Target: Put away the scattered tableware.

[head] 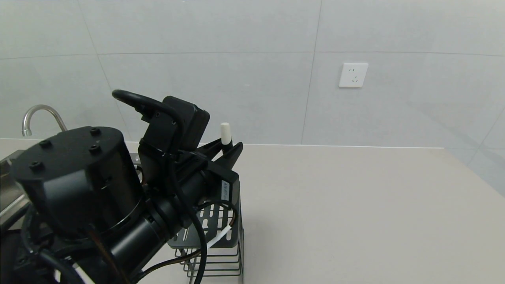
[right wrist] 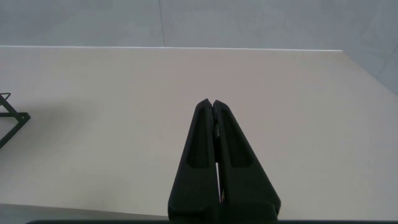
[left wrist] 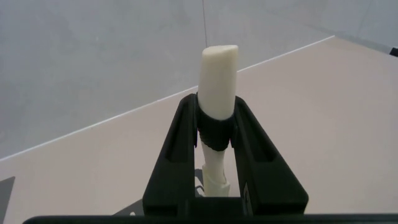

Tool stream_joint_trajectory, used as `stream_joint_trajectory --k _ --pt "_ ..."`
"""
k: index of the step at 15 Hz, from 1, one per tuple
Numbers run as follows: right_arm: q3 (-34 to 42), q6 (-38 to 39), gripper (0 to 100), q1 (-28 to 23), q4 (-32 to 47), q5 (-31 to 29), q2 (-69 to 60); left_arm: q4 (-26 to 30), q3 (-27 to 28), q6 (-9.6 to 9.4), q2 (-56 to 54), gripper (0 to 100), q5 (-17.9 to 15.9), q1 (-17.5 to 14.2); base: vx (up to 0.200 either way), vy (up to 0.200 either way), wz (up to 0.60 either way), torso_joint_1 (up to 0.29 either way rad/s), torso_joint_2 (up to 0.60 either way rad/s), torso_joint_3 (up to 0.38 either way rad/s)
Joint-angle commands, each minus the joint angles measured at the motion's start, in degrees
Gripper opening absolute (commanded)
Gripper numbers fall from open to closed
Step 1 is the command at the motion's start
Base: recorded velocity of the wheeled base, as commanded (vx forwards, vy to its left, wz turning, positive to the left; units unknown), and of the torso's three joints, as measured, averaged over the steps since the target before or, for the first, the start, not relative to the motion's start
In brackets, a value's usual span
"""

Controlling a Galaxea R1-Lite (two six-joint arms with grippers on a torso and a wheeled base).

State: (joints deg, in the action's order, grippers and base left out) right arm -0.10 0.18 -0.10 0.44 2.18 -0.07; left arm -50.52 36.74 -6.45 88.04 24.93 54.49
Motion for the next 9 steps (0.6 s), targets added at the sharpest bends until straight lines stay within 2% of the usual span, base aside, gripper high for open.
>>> stream_joint_trajectory --k 1,6,7,9 --pt "0.0 0.0 0 0.0 0.0 0.0 0.1 -0.1 -1.8 0.03 0.7 0 -0.1 0.0 0.0 0.0 0.0 0.0 0.0 0.0" --pt "0.0 0.0 0 0.0 0.0 0.0 0.1 -0.2 -3.3 0.47 0.6 0 -0.3 -0.1 0.0 0.0 0.0 0.0 0.0 0.0" --pt "0.0 0.0 0 0.0 0.0 0.0 0.1 -0.1 -4.5 1.7 0.7 0 -0.4 -0.1 0.0 0.0 0.0 0.0 0.0 0.0" --pt "0.0 0.0 0 0.0 0.0 0.0 0.1 -0.2 -5.0 2.49 1.0 0 -0.5 -0.1 0.0 0.0 0.0 0.0 0.0 0.0"
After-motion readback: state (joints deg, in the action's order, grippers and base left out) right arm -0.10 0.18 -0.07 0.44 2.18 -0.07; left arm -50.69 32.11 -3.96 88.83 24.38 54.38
